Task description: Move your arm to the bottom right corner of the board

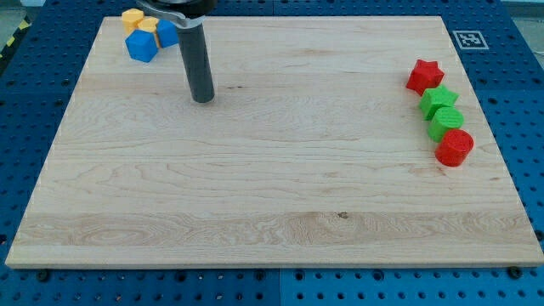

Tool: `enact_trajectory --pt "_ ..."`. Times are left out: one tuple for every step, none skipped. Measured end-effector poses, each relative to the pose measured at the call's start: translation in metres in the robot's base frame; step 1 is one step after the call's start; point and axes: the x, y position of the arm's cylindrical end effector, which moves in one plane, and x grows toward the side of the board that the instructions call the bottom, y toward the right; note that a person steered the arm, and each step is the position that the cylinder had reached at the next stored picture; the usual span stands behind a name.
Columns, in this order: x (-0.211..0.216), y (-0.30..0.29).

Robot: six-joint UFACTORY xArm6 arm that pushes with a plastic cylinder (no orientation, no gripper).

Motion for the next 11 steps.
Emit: enact_trajectory --pt "-0.005 0.000" --pt "-0.023 0.002" --pt "-0.052 0.027" --pt "-0.075 0.068" --pt "-0.067 0.109" --pt "-0.048 0.117" --pt "0.016 0.130" --pt "0.105 0.181" --pt "0.174 0.258" --pt "0.188 0.338" --pt "0.185 0.350"
